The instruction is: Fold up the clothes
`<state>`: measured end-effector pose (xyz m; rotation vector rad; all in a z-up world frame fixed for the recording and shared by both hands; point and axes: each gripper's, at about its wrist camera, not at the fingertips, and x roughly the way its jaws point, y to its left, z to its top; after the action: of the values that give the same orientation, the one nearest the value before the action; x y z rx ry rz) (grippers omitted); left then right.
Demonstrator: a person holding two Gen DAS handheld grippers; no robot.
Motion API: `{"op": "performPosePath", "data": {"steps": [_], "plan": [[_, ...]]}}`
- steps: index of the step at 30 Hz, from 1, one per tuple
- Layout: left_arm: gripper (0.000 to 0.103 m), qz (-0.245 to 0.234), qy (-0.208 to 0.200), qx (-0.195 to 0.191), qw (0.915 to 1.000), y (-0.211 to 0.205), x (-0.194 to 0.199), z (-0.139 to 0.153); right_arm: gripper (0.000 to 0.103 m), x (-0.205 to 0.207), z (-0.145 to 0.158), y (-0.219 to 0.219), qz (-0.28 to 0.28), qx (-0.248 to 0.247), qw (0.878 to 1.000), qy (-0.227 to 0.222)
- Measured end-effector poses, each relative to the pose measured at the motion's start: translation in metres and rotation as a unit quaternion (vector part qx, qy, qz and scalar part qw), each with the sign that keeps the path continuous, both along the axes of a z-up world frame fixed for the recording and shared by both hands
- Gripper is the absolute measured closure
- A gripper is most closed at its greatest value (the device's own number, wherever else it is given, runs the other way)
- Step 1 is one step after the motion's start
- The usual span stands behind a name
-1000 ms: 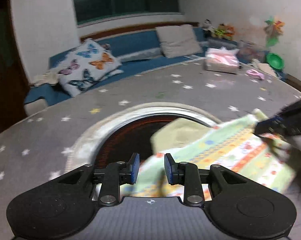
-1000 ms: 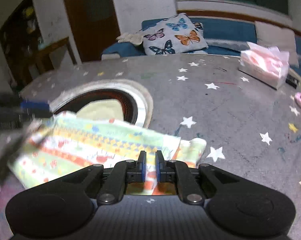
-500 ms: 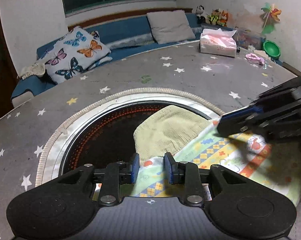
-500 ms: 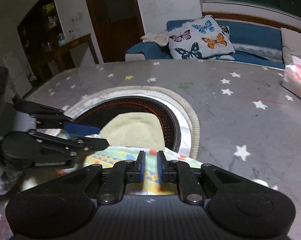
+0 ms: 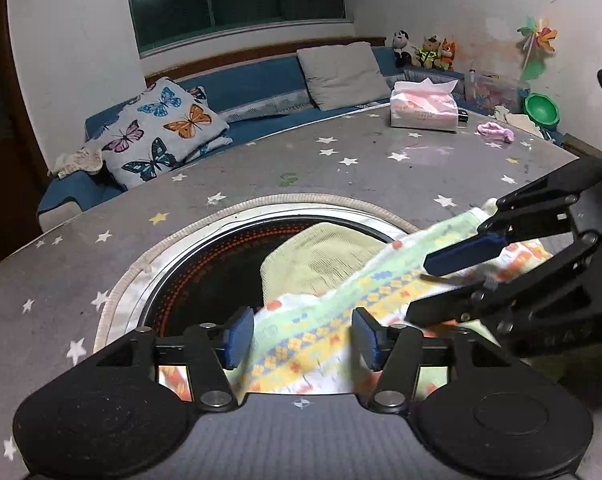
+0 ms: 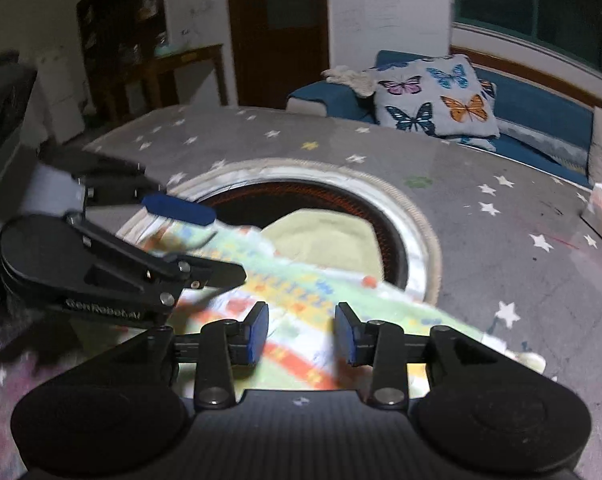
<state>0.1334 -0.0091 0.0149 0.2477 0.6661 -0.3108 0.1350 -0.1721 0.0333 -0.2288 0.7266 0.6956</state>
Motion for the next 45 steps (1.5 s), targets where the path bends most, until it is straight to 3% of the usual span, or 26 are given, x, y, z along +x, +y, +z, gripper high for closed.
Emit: {"op": "performPosePath", "data": {"steps": [10,14,19,33,45], "plan": [[0.034,-0.001,-0.014,0.02,0.9997,-0.008,-0.045,-0.011,0.064,-0.049,-0.002,-0.002,0.029,-0.028,0.999,-0.028],[0.03,0.012,-0.019,0.025,0.9994,-0.007,-0.057,-0.017,0.064,-0.062,-0.001,-0.005,0.027,-0.018,0.999,-0.027],[0.018,0.04,-0.032,0.016,0.9985,0.0,-0.07,-0.019,0.063,-0.075,-0.006,-0.011,0.018,-0.011,0.999,-0.031],[0.001,0.103,-0.041,-0.014,0.9937,0.022,-0.089,-0.021,0.057,-0.083,-0.012,-0.058,-0.059,0.031,0.998,-0.007],[0.0,0.15,-0.033,-0.047,0.987,0.045,-0.1,-0.019,0.052,-0.083,-0.002,-0.082,-0.106,0.048,0.993,0.007]]}}
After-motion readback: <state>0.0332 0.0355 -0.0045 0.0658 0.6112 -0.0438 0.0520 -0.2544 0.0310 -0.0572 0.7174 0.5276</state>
